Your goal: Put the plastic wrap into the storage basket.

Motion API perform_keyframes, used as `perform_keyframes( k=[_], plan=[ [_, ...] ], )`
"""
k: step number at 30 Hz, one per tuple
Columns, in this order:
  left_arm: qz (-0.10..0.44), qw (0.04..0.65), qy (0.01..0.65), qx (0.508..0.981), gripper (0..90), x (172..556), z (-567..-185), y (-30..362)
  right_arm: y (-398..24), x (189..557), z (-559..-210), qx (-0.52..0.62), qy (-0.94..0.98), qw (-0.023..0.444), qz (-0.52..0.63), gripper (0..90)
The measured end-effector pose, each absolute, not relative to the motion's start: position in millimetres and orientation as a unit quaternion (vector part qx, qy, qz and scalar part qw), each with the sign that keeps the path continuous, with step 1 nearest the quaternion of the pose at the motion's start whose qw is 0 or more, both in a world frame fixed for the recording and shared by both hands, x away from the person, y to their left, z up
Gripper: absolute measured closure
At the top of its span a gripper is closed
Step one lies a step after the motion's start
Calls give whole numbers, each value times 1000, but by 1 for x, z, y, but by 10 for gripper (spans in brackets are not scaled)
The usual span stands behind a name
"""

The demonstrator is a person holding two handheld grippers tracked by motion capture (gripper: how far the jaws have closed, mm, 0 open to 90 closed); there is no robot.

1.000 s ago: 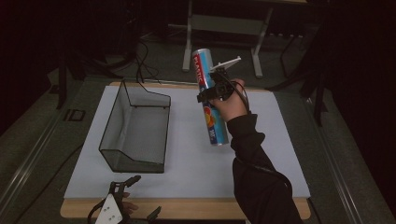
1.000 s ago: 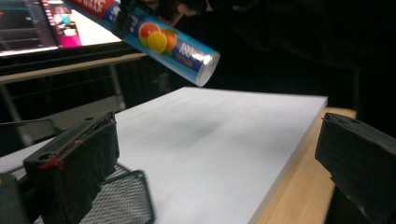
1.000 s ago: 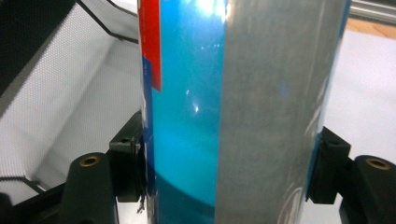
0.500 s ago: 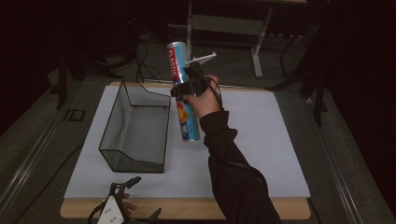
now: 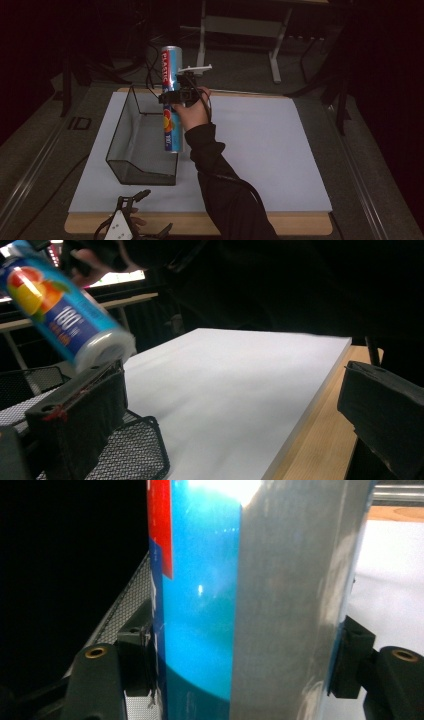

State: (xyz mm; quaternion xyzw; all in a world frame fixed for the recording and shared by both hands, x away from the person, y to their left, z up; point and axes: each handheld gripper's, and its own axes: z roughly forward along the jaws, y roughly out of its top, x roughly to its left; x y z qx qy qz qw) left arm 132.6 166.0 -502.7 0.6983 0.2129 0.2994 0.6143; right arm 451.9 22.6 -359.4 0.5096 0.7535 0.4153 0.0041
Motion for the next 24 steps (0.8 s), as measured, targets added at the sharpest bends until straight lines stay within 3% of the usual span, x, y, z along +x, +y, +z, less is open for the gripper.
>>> perform_keyframes(
  k=[9, 12, 24],
  plan=[
    [298, 618, 209, 697, 2, 132, -502, 167, 46, 444, -387, 515, 751, -2, 413, 318],
    [299, 618, 206, 697, 2, 132, -502, 167, 47, 446, -401, 528, 740, -30, 416, 318],
    [297, 618, 205, 698, 2, 132, -502, 166, 51, 443, -441, 552, 740, -44, 381, 318]
  ],
)
